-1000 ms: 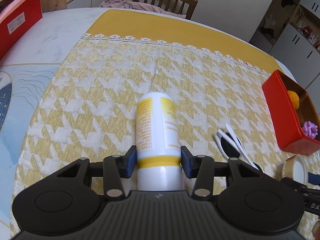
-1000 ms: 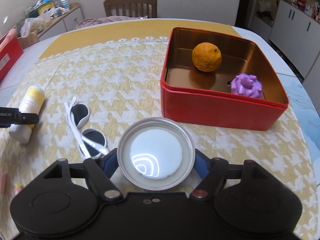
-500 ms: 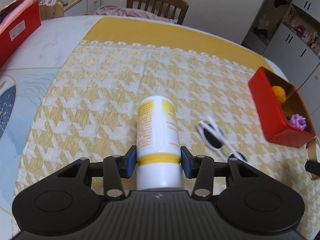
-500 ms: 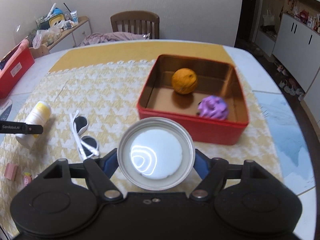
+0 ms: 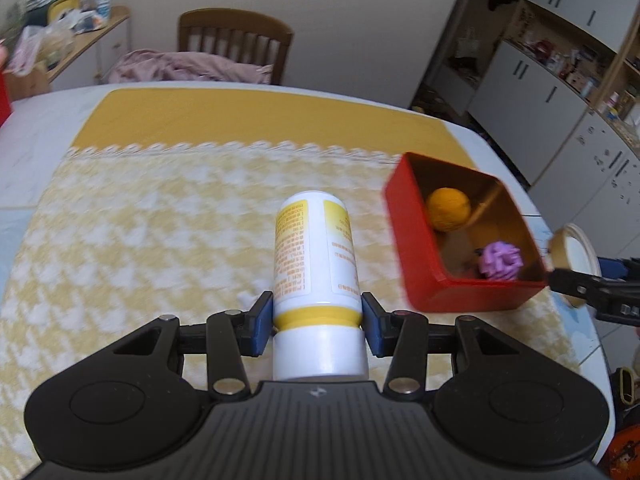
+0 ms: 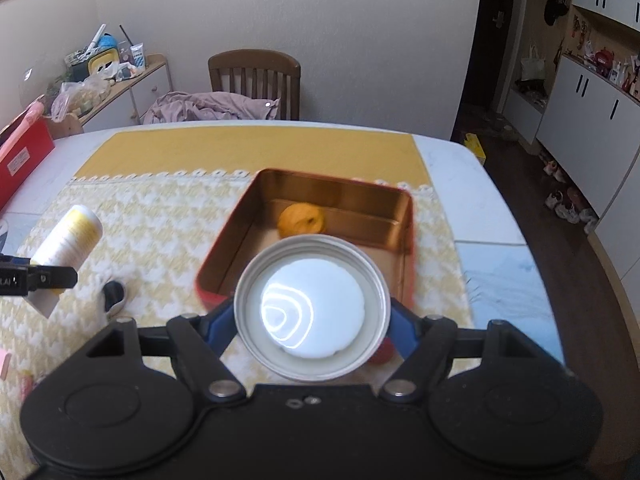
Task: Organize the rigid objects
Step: 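Place the bottle in the red tin with the left tool while the right places the lid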
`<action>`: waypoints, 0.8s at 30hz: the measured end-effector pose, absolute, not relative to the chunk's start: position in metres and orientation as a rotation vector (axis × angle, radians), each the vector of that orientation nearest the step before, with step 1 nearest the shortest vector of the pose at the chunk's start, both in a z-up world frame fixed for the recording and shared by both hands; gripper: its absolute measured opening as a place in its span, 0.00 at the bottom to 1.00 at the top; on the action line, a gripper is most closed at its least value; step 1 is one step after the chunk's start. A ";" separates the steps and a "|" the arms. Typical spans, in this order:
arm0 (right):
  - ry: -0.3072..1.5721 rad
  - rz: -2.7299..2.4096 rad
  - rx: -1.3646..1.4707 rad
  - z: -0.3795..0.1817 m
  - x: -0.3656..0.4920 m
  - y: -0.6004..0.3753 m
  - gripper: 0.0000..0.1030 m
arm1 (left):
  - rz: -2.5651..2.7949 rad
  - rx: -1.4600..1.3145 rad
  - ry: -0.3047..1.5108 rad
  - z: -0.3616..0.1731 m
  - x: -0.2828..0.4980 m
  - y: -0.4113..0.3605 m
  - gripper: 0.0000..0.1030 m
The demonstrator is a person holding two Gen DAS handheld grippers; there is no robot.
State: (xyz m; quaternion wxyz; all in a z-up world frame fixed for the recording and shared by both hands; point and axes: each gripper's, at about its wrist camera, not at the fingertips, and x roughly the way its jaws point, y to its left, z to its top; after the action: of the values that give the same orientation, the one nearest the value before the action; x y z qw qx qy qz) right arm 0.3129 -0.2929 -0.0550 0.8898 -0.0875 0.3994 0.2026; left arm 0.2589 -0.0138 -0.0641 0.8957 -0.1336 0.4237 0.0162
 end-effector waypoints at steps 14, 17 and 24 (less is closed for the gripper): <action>0.875 0.428 -0.186 -0.076 0.385 -0.307 0.73 | -0.081 -0.195 0.875 -0.064 0.326 -0.113 0.44; 0.895 0.440 -0.185 -0.081 0.398 -0.305 0.73 | -0.079 -0.200 0.899 -0.071 0.341 -0.125 0.44; 0.922 0.456 -0.224 -0.094 0.426 -0.298 0.73 | -0.043 -0.214 0.967 -0.092 0.371 -0.138 0.43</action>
State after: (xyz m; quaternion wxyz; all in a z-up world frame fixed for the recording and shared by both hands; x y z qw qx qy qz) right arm 0.4257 -0.2976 -0.0941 0.8646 -0.1070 0.4399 0.2177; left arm 0.3710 -0.1376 -0.0915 0.8797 -0.1025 0.4638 -0.0209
